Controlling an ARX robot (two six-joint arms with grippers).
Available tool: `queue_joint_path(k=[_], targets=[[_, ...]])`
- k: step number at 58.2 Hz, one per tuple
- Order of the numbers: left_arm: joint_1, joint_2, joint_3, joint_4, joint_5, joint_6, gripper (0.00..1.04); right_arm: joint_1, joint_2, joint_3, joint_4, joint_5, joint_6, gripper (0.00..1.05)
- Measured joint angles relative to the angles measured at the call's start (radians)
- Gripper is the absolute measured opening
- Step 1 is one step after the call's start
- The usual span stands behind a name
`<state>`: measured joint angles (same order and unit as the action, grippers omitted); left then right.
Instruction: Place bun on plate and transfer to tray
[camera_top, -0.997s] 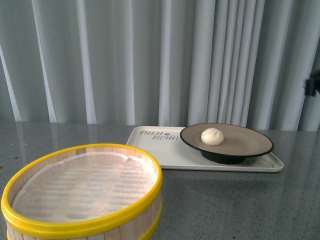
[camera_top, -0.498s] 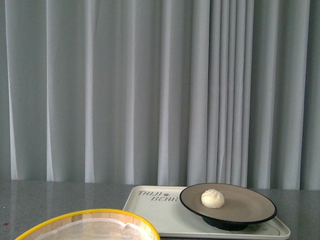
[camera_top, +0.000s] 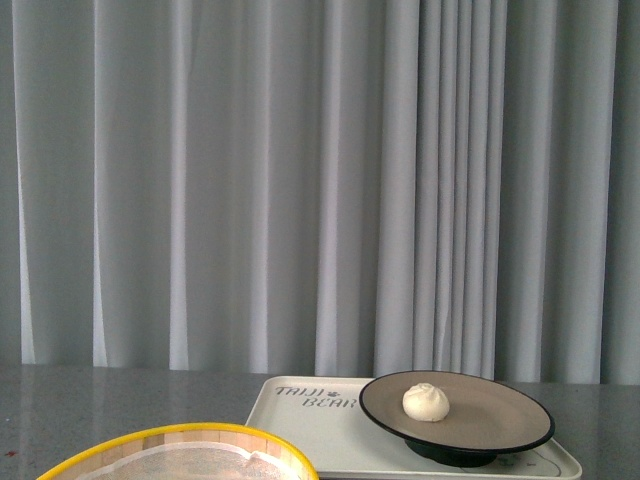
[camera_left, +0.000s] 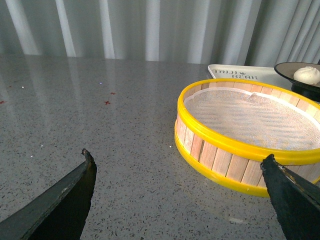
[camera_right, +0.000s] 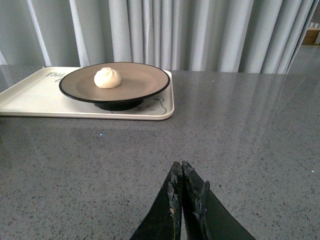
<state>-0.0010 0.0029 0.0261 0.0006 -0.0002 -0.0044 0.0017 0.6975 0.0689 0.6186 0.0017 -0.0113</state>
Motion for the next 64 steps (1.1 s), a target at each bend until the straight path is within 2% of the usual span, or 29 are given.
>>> queue_joint_path(k=[7, 12, 37, 64], targets=[[0.0, 0.0, 0.0, 0.0, 0.0, 0.0, 0.98, 0.0, -0.071, -0.022, -0.048, 0.0, 0.0, 0.02], [0.0, 0.0, 0.0, 0.0, 0.0, 0.0, 0.98, 0.0, -0.085, -0.055, -0.016, 0.0, 0.0, 0.02], [0.0, 0.0, 0.0, 0.0, 0.0, 0.0, 0.98, 0.0, -0.332, -0.064, -0.251, 0.0, 0.0, 0.02], [0.0, 0.0, 0.0, 0.0, 0.0, 0.0, 0.98, 0.0, -0.494, -0.064, -0.412, 0.0, 0.0, 0.02]])
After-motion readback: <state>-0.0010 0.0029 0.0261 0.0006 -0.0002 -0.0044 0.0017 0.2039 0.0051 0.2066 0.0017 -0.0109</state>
